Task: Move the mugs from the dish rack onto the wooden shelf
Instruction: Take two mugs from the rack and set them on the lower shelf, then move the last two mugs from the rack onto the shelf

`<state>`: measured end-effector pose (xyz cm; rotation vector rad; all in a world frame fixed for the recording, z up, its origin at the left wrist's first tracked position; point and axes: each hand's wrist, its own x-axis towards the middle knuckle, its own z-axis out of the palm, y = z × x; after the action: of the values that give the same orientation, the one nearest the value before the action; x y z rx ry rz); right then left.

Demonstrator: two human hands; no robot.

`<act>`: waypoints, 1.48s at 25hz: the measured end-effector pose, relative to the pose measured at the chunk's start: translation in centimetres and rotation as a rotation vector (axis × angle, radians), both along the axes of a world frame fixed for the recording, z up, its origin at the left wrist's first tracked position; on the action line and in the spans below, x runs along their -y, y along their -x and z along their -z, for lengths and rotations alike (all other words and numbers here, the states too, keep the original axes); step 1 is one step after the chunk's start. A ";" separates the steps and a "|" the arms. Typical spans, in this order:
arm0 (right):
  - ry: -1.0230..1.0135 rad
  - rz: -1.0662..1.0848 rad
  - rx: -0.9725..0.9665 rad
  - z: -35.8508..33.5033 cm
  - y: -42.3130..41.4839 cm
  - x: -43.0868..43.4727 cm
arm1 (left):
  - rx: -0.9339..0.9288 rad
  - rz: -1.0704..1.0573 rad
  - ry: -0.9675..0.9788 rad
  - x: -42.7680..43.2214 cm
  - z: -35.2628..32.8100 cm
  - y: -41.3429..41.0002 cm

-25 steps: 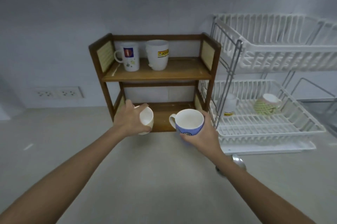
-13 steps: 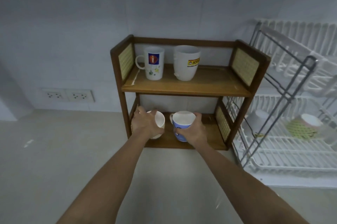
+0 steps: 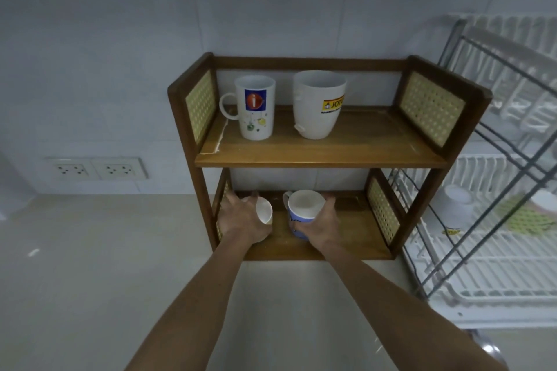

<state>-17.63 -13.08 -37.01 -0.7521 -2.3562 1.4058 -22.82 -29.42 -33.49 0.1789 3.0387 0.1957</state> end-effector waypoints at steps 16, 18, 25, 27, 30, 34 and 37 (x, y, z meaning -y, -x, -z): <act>-0.225 -0.146 -0.132 -1.4 -12.2 -0.4 | -0.255 0.291 -0.208 0.0 -0.8 -10.4; -0.278 -0.142 -0.259 -2.1 -16.8 -2.2 | -0.323 0.489 -0.269 -2.0 -1.3 -13.8; -0.366 0.081 -0.399 -5.0 -27.7 -12.8 | -0.487 1.161 -0.472 -11.4 -4.4 -21.9; -0.374 0.136 -0.387 -5.6 -29.0 -16.5 | -0.488 1.244 -0.549 -14.8 -5.0 -23.6; -0.428 0.170 -0.281 -6.4 -29.4 -22.5 | -0.557 1.272 -0.505 -19.8 -5.5 -25.3; -0.617 0.035 0.073 -7.7 -27.3 -31.4 | -0.569 1.017 -0.132 -26.2 -5.2 -25.0; -0.967 -0.151 0.412 -9.0 -25.0 -36.5 | -0.638 0.883 0.301 -30.2 -5.1 -22.8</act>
<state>7.32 23.47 -27.96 -0.5918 -2.9796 0.0087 0.00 0.78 -28.38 1.7696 3.1002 -0.4612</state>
